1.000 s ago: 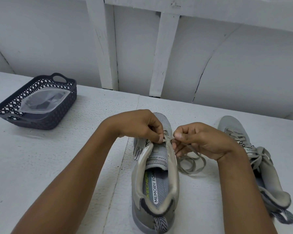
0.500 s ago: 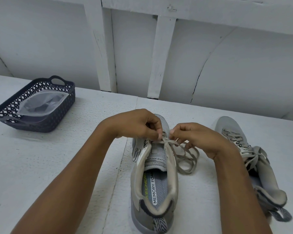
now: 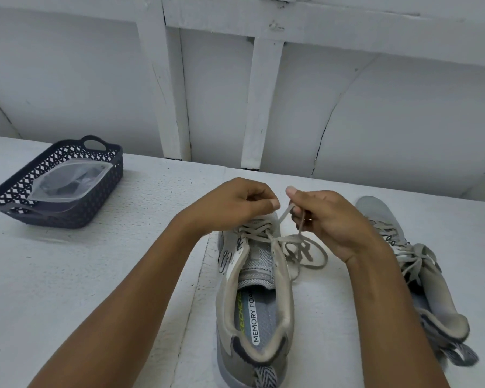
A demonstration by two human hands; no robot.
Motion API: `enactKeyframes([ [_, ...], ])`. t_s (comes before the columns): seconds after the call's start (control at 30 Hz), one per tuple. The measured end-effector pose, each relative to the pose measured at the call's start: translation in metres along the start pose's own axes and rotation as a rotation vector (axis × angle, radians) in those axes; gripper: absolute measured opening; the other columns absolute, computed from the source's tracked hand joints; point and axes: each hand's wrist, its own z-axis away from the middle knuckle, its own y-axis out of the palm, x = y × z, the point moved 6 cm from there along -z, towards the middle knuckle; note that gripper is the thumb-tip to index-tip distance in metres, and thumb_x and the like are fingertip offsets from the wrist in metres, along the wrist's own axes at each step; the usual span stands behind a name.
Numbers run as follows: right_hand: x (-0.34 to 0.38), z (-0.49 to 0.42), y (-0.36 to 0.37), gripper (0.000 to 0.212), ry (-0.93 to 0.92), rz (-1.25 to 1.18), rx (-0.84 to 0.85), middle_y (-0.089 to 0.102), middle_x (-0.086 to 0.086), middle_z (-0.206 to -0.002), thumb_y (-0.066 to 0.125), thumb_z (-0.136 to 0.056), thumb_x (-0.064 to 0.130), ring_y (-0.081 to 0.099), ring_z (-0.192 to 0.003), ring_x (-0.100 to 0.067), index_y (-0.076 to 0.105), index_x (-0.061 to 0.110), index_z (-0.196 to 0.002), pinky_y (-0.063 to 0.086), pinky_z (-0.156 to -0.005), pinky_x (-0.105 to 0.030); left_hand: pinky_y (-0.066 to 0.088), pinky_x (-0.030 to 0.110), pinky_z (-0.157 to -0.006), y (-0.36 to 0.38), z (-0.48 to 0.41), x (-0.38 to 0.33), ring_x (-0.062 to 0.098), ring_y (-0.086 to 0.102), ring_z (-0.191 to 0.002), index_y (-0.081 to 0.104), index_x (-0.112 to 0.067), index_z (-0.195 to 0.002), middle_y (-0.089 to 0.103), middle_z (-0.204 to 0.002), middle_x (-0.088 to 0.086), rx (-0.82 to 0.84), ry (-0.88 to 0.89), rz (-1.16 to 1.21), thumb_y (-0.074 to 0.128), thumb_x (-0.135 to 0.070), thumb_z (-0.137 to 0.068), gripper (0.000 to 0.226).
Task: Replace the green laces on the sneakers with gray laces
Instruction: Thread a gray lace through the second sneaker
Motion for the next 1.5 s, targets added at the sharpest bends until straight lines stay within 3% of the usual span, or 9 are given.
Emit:
enactKeyframes([
  [0.13,0.018,0.007,-0.004,0.041,-0.093,-0.032,-0.039,0.050,0.004,-0.056,0.062,-0.083,0.044,0.047,-0.062,-0.015,0.054,0.014,-0.056,0.040,-0.068,-0.028,0.049,0.046,-0.100,0.014,0.004,-0.015,0.021,0.068,-0.099,0.073,-0.009,-0.098,0.074,-0.097,0.003,0.084,0.067,0.154,0.053,-0.033,-0.101,0.031],
  [0.33,0.027,0.014,-0.017,0.034,-0.175,-0.138,-0.104,0.046,0.006,-0.058,0.065,-0.078,0.043,0.049,-0.063,-0.014,0.053,0.016,-0.061,0.038,-0.067,-0.032,0.050,0.035,-0.080,0.006,0.004,-0.018,0.017,0.062,-0.072,0.061,-0.009,-0.076,0.060,-0.070,0.000,-0.003,0.087,0.558,0.064,-0.031,-0.089,0.026],
  [0.53,0.039,0.018,-0.028,0.031,-0.279,-0.267,-0.146,0.045,0.004,-0.061,0.064,-0.080,0.036,0.052,-0.064,-0.016,0.056,0.023,-0.053,0.041,-0.060,-0.030,0.038,0.025,-0.058,-0.003,-0.006,0.013,0.008,0.048,-0.057,0.058,-0.015,-0.065,0.056,-0.061,-0.004,-0.220,-0.096,-0.116,0.071,-0.038,-0.088,0.035],
  [0.63,0.037,0.019,-0.022,0.029,-0.233,-0.223,-0.104,0.043,0.004,-0.060,0.063,-0.080,0.036,0.044,-0.056,-0.014,0.051,0.018,-0.061,0.035,-0.053,-0.026,0.040,0.024,-0.061,-0.001,-0.007,0.019,0.014,0.060,-0.076,0.064,-0.016,-0.077,0.067,-0.080,-0.002,-0.197,-0.120,-0.273,0.068,-0.038,-0.090,0.026],
  [0.83,0.028,0.017,0.000,0.036,-0.153,0.104,0.048,0.027,0.004,-0.057,0.057,-0.092,0.041,0.019,-0.054,-0.014,0.054,0.015,-0.069,0.016,-0.054,-0.030,0.047,0.037,-0.100,0.005,0.003,-0.011,0.016,0.063,-0.110,0.070,-0.023,-0.106,0.071,-0.108,-0.004,-0.012,0.118,0.210,0.057,-0.044,-0.097,0.026],
  [1.0,0.033,0.020,0.000,0.036,-0.179,0.100,0.027,0.034,0.004,-0.055,0.059,-0.082,0.046,0.026,-0.054,-0.015,0.056,0.013,-0.068,0.023,-0.053,-0.027,0.050,0.030,-0.088,0.001,0.007,-0.019,0.010,0.064,-0.091,0.068,-0.019,-0.088,0.070,-0.092,0.000,-0.022,0.162,0.358,0.059,-0.034,-0.092,0.018],
  [1.17,0.040,0.022,-0.016,0.040,-0.272,-0.091,-0.120,0.043,0.004,-0.055,0.064,-0.092,0.032,0.039,-0.053,-0.016,0.048,0.022,-0.056,0.033,-0.051,-0.025,0.048,0.030,-0.083,-0.013,-0.002,0.006,0.001,0.062,-0.086,0.069,-0.018,-0.089,0.069,-0.093,-0.009,-0.225,0.002,-0.026,0.064,-0.031,-0.095,0.014],
  [1.33,0.040,0.020,-0.023,0.047,-0.304,-0.210,-0.205,0.043,0.003,-0.055,0.055,-0.098,0.020,0.039,-0.055,-0.017,0.046,0.025,-0.052,0.034,-0.050,-0.025,0.041,0.034,-0.070,-0.025,-0.008,0.037,0.027,0.060,-0.081,0.066,-0.007,-0.080,0.065,-0.082,0.006,-0.310,-0.237,-0.592,0.058,-0.026,-0.088,0.023],
  [1.5,0.037,0.016,-0.017,0.035,-0.331,-0.187,-0.160,0.048,0.001,-0.060,0.064,-0.088,0.021,0.044,-0.059,-0.016,0.049,0.019,-0.056,0.038,-0.053,-0.026,0.043,0.035,-0.084,-0.027,-0.007,0.035,0.018,0.057,-0.097,0.065,-0.020,-0.091,0.060,-0.100,-0.005,-0.272,-0.204,-0.539,0.061,-0.034,-0.091,0.014],
])
